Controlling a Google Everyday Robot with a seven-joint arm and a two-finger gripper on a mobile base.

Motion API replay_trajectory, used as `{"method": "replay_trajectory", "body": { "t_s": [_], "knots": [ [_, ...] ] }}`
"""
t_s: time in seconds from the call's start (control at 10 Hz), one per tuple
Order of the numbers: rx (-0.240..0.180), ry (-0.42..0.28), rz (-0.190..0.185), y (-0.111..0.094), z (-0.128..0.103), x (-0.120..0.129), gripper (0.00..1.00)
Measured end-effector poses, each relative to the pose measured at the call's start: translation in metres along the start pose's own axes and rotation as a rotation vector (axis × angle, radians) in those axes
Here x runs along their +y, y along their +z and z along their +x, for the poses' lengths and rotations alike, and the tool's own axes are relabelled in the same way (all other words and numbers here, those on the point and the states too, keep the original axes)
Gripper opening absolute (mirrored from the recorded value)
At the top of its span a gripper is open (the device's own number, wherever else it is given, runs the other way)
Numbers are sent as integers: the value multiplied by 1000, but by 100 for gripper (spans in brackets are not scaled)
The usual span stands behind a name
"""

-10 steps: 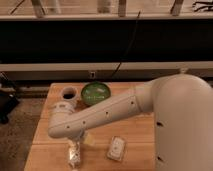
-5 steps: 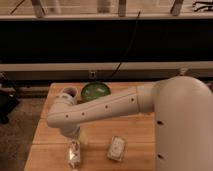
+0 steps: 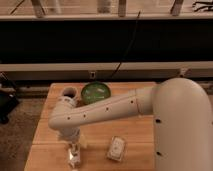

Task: Place the bottle in the ceramic bowl

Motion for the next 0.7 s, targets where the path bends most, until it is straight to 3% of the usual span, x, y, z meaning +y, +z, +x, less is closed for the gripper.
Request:
{"method": "replay_trajectory", "body": {
  "t_s": [0.3,0.7],
  "knots": [
    [23,-34,-4,10,-7,7,80],
    [-1,-65,-6,25,-12,10,80]
  ]
}}
